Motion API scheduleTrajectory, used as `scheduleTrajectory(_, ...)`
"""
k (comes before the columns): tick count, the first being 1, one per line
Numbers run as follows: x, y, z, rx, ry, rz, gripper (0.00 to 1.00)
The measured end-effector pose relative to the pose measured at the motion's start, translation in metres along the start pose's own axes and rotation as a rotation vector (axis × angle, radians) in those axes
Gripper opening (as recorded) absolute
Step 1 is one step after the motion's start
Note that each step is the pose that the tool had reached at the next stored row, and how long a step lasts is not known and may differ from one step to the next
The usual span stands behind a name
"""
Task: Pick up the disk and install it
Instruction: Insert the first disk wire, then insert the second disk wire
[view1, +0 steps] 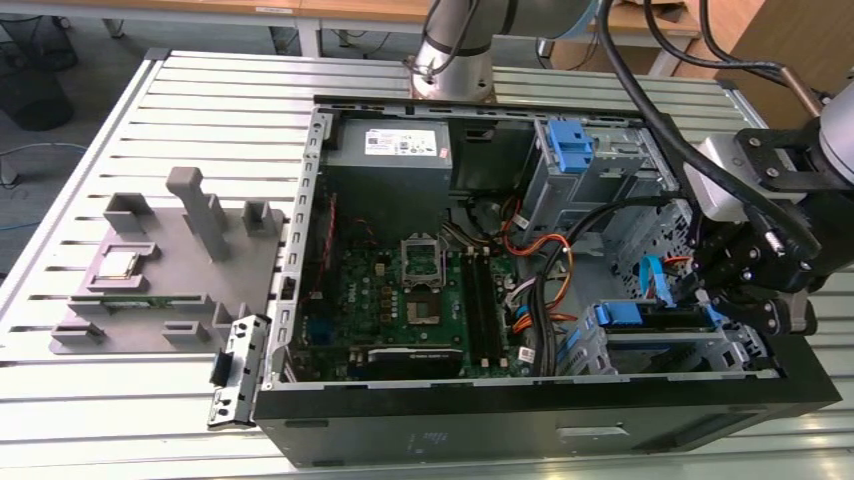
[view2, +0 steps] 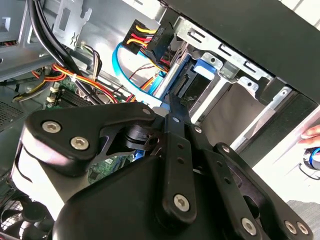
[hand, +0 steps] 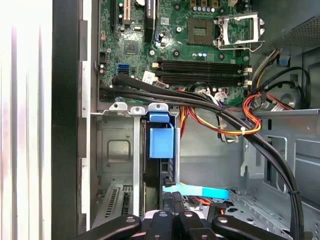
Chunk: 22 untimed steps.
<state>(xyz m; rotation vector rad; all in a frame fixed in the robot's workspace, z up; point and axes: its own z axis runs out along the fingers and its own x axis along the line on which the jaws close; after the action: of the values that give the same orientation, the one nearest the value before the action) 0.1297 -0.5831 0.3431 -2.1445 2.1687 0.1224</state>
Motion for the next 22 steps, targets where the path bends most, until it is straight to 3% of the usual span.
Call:
scheduleTrajectory(12,-0.0007,-0.0001,-0.0039,-0.0001,0.0002,0.0,0.1)
scheduleTrajectory(22,-0.0066,0.0,-0.003,-0.0001,0.0,0.0,0.1)
